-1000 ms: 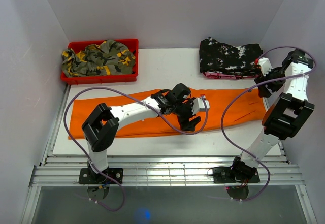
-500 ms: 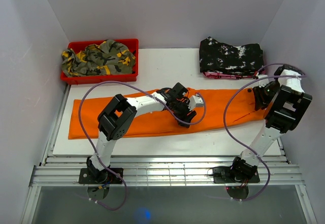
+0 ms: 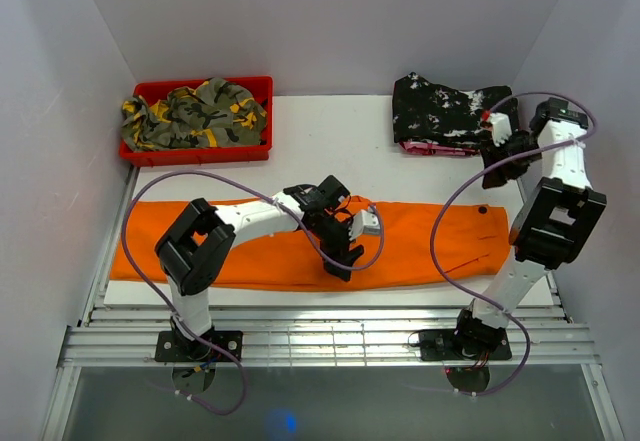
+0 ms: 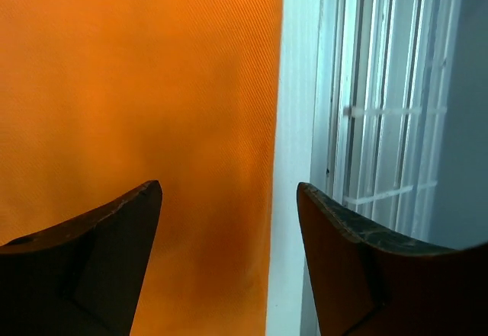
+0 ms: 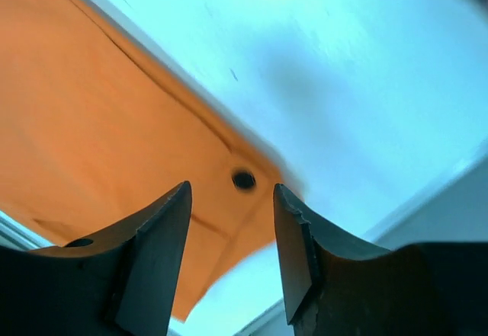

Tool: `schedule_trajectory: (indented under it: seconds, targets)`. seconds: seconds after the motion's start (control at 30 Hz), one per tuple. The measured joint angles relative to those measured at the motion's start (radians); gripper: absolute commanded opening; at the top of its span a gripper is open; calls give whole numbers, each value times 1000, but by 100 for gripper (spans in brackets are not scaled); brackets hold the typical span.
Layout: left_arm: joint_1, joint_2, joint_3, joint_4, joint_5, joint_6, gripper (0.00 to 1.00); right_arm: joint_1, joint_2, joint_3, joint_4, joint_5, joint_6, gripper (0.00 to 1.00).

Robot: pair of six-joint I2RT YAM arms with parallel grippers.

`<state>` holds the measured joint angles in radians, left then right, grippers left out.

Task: Fold and stack the trousers
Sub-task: Fold the trousers

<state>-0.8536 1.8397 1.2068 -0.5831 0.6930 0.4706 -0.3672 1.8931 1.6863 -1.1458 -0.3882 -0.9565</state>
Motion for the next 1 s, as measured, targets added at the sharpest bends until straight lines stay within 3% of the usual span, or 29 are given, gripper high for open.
schedule_trajectory:
  seconds: [0.13,0.27,0.4,0.5,0.63,0.73,0.77,1.0]
  targets:
    - [72,-17,160,17,-16,-129,96,178,9,77,-3,-92,-6,62]
    - [272,-5,372,58,-13,-270,98,327,103,183,-20,-161,-16,68]
    - [488,67,521,76,8,-374,98,427,232,260,-22,-204,-28,68]
    - [571,145,549,71,17,-430,97,489,315,280,-18,-229,-34,66]
    - [571,250,549,38,30,-483,89,568,366,278,-24,-248,-64,61]
    - [546,292,530,19,40,-518,83,619,349,219,-13,-263,-98,48]
    - [541,293,517,11,48,-526,81,636,338,187,-9,-265,-107,39]
    - [527,292,459,16,125,-531,68,688,266,3,31,-250,-166,29]
